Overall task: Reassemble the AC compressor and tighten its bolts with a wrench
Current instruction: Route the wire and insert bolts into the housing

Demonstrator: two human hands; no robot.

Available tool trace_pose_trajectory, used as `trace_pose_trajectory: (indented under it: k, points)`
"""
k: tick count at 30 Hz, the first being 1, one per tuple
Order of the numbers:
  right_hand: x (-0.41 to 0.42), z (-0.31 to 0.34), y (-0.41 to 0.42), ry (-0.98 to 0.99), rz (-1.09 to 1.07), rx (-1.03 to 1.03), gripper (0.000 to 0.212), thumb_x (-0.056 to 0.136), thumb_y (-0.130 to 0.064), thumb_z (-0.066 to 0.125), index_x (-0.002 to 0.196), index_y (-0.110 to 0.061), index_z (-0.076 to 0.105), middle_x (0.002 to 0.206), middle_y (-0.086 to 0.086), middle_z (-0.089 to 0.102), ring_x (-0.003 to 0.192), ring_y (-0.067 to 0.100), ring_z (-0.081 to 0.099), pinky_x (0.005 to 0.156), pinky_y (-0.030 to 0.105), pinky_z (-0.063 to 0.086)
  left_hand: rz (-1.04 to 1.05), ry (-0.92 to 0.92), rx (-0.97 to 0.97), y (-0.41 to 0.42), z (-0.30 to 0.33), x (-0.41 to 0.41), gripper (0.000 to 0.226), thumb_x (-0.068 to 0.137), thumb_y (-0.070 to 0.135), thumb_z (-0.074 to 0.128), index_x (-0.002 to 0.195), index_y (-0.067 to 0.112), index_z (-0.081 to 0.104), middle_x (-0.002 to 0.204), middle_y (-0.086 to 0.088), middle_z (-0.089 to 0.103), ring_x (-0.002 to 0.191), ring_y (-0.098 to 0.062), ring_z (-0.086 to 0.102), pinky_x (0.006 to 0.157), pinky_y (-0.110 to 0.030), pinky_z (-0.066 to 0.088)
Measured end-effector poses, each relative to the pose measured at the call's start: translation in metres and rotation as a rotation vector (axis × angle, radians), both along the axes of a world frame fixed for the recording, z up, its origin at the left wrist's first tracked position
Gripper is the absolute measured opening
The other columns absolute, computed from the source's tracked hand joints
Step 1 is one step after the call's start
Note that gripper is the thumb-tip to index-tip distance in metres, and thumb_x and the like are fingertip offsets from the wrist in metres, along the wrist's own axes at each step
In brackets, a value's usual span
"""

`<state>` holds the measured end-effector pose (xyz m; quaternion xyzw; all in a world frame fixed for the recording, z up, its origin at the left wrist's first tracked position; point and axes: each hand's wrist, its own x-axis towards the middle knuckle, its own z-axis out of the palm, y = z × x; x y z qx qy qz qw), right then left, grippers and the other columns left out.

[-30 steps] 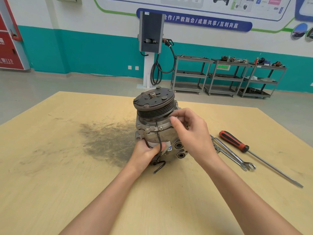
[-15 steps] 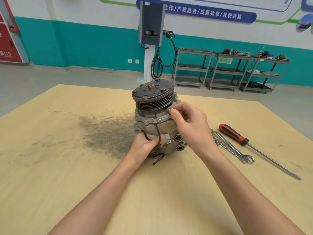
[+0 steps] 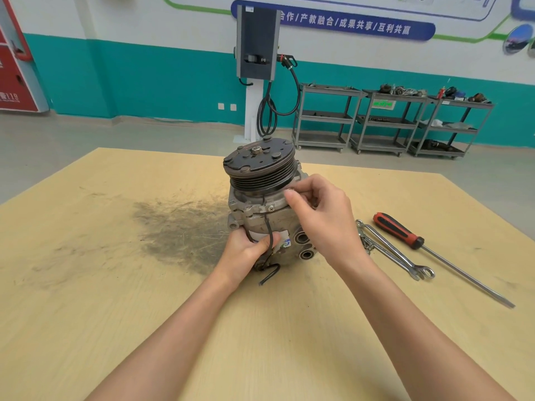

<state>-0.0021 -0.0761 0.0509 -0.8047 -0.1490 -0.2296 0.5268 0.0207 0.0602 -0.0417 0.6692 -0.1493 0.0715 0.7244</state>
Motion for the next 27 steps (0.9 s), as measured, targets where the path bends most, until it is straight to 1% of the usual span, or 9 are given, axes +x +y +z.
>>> trace_pose_trajectory:
  k: [3,6,9,11,13,17,22,25,27]
  points:
    - [0.002,-0.003,0.004,-0.008,-0.061,0.013,0.020,0.085,-0.022,0.073,0.080,-0.019,0.054,0.061,-0.003,0.050,0.057,0.007,0.043,0.060,0.031,0.044,0.004,-0.004,-0.004,0.000,0.001,-0.001,0.045,0.079,0.020,0.062,0.120,0.001,0.063,0.118,-0.007,0.069,0.109,-0.005,0.065,0.096,-0.020,0.047]
    - [0.001,-0.005,0.005,-0.022,-0.062,-0.005,0.016,0.085,-0.023,0.073,0.087,-0.018,0.057,0.058,-0.009,0.044,0.055,0.004,0.040,0.056,0.020,0.036,0.008,-0.006,0.005,-0.001,0.001,-0.001,0.047,0.079,0.020,0.062,0.121,-0.002,0.063,0.117,-0.007,0.069,0.107,-0.004,0.065,0.094,-0.018,0.046]
    - [-0.001,-0.006,0.004,-0.039,-0.034,-0.030,0.005,0.091,-0.023,0.065,0.091,-0.018,0.066,0.065,-0.003,0.056,0.061,0.009,0.049,0.063,0.028,0.044,0.014,-0.005,0.009,0.000,0.001,-0.001,0.047,0.078,0.021,0.062,0.120,-0.001,0.064,0.118,-0.008,0.070,0.109,-0.008,0.065,0.096,-0.020,0.047]
    - [-0.002,-0.005,0.003,-0.024,-0.025,-0.012,0.008,0.094,-0.020,0.062,0.093,-0.016,0.069,0.075,0.004,0.065,0.070,0.016,0.057,0.069,0.034,0.049,0.016,-0.001,0.010,0.000,0.001,-0.001,0.049,0.078,0.022,0.062,0.120,-0.003,0.064,0.118,-0.010,0.070,0.110,-0.010,0.065,0.097,-0.022,0.047]
    - [-0.001,-0.005,0.004,-0.006,-0.027,0.035,0.006,0.092,-0.019,0.065,0.087,-0.015,0.066,0.065,0.000,0.058,0.061,0.011,0.050,0.066,0.030,0.046,0.015,-0.006,0.009,-0.001,0.001,-0.001,0.049,0.078,0.022,0.062,0.121,-0.004,0.063,0.119,-0.010,0.069,0.110,-0.010,0.065,0.097,-0.022,0.047]
    - [0.002,-0.005,0.011,0.003,-0.096,0.076,0.022,0.085,-0.021,0.073,0.076,-0.018,0.053,0.057,-0.008,0.042,0.053,0.003,0.036,0.056,0.021,0.035,0.013,-0.014,0.010,0.000,0.000,-0.001,0.051,0.078,0.022,0.062,0.123,-0.003,0.062,0.120,-0.009,0.069,0.112,-0.009,0.064,0.099,-0.021,0.047]
    - [-0.002,-0.008,0.009,-0.014,-0.040,0.054,0.004,0.091,-0.020,0.065,0.090,-0.019,0.062,0.062,0.001,0.049,0.059,0.009,0.044,0.062,0.027,0.042,0.015,-0.018,0.021,0.000,-0.001,0.000,0.049,0.079,0.022,0.062,0.121,-0.002,0.063,0.118,-0.009,0.070,0.111,-0.009,0.064,0.096,-0.020,0.047]
    - [-0.004,-0.008,0.006,-0.007,-0.013,0.065,0.009,0.096,-0.016,0.058,0.092,-0.021,0.065,0.078,0.001,0.065,0.072,0.009,0.056,0.069,0.025,0.047,0.003,-0.011,0.021,0.000,-0.001,0.001,0.044,0.079,0.022,0.063,0.118,0.003,0.065,0.115,-0.002,0.071,0.108,-0.004,0.065,0.092,-0.016,0.046]
    - [-0.002,-0.008,0.007,0.008,-0.016,0.101,0.008,0.094,-0.015,0.062,0.087,-0.021,0.062,0.073,0.002,0.062,0.066,0.010,0.052,0.067,0.026,0.045,-0.004,-0.012,0.021,0.001,-0.002,0.001,0.041,0.079,0.021,0.063,0.117,0.007,0.065,0.113,0.004,0.071,0.107,-0.001,0.065,0.090,-0.014,0.046]
